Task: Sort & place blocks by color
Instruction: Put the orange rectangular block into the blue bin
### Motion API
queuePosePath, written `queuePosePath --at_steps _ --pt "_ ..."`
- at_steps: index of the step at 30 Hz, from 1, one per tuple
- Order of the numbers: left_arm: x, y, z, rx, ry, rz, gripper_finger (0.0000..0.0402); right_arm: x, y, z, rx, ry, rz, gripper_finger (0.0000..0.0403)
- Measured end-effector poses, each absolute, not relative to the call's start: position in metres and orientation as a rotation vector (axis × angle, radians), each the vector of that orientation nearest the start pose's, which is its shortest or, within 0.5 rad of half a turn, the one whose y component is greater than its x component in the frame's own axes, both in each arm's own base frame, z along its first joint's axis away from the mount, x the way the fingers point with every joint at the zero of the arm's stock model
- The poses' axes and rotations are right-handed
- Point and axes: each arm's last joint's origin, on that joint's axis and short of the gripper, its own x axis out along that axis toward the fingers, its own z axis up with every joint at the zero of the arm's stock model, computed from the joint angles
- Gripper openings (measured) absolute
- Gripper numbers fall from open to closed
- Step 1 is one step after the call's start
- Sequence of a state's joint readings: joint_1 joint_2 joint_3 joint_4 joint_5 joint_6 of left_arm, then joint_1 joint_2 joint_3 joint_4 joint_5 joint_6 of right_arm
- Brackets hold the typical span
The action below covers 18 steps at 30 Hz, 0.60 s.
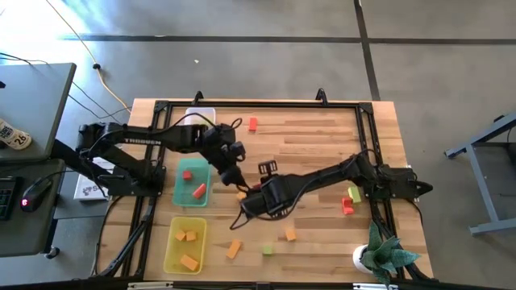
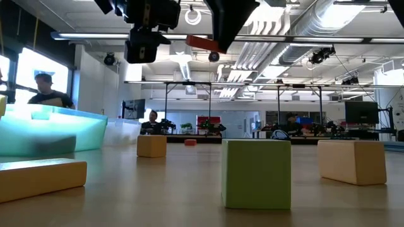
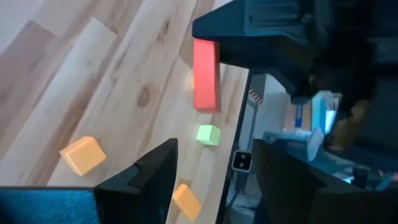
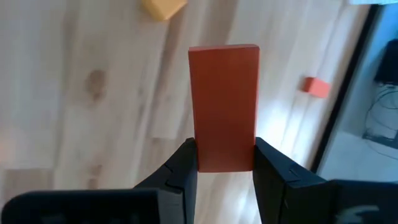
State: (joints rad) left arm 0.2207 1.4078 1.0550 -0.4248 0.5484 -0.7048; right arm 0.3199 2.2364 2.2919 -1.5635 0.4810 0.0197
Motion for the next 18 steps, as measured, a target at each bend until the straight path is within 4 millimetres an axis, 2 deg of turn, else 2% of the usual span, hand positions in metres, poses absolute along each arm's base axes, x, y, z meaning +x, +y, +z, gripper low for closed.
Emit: queuePosePath --at_steps 5,10,18 --pt "0.289 0.058 0.271 -0.972 0.799 -0.021 0.0195 0.419 0.105 0.301 -0.575 1.363 -0.149 0.0089" --pt "0.287 0.063 0.271 -0.978 0.789 -0.005 0.0195 0.425 0.086 0.301 -0.542 1.372 -0.105 0.0089" --pt "0.285 0.076 0.271 -0.993 0.765 0.031 0.0195 0.437 0.073 0.304 -0.562 1.293 -0.087 0.0089"
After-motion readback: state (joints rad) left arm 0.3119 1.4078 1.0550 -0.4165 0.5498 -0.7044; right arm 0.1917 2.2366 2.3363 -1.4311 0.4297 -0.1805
